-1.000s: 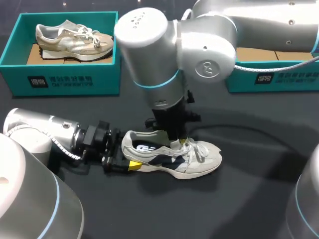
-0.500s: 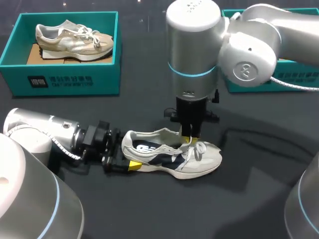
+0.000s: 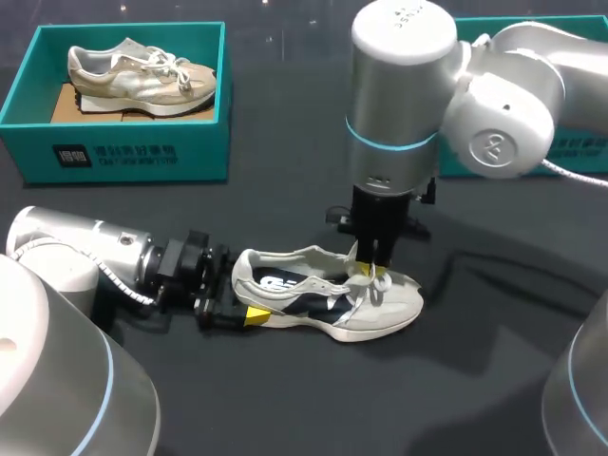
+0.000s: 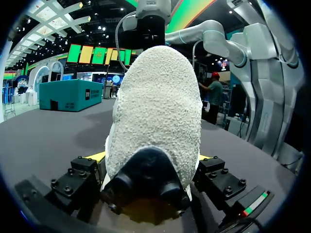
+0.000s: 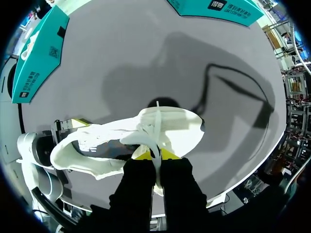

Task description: Take the shoe out of the shoebox, open the shoe tongue, remove and reinsert the insole, then place the shoe into the shoebox

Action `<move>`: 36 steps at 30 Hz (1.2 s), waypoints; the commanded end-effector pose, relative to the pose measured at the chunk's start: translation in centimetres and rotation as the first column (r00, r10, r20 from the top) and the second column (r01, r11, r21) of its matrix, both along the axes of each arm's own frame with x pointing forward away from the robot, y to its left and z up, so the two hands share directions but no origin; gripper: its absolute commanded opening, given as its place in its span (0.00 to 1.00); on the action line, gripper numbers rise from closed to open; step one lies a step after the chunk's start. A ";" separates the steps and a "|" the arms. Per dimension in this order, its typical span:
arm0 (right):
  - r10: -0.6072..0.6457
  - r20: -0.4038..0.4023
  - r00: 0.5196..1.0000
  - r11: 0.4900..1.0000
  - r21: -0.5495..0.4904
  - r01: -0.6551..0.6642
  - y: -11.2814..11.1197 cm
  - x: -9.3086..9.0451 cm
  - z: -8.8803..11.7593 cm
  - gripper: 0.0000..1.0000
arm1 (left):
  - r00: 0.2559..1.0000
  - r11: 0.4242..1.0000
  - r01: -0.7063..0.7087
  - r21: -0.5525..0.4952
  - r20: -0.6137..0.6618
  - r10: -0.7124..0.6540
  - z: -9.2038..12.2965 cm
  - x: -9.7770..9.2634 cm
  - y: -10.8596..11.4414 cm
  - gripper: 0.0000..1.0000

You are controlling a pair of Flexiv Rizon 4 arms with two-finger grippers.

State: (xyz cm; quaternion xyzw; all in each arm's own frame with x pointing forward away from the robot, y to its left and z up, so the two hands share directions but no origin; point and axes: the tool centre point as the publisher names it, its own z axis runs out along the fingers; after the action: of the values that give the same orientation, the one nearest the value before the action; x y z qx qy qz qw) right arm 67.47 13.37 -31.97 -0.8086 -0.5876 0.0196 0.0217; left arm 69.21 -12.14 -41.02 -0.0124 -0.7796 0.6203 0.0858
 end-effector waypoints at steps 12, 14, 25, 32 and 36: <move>-0.026 0.021 0.999 0.996 0.089 0.024 -2.8 -0.2 -2.0 0.00 | 1.000 1.000 -0.002 0.002 0.000 0.002 -0.3 0.1 -0.1 0.00; -0.018 0.018 1.000 0.996 0.085 0.017 -2.8 -0.2 -2.1 0.00 | 1.000 1.000 -0.002 0.002 0.000 0.002 -0.3 0.1 -0.1 0.00; 0.019 0.021 1.000 0.999 0.027 -0.019 -2.9 0.7 -3.1 0.35 | 1.000 1.000 -0.002 0.002 0.000 0.002 -0.3 0.1 -0.1 0.00; -0.008 0.009 1.000 1.000 -0.013 0.008 -3.6 1.1 -3.5 0.44 | 1.000 1.000 -0.002 0.002 0.000 0.002 -0.3 0.1 -0.1 0.00; -0.023 0.005 1.000 0.999 -0.045 0.023 -4.0 1.2 -3.5 0.46 | 1.000 1.000 -0.002 0.002 0.000 0.002 -0.3 0.1 -0.1 0.00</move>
State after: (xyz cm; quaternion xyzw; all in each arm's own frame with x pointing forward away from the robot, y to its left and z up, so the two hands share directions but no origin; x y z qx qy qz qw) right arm 68.40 8.98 -35.34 -0.8150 -0.5788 0.0243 0.0082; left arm 69.25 -12.18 -41.02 -0.0124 -0.7797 0.6202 0.0858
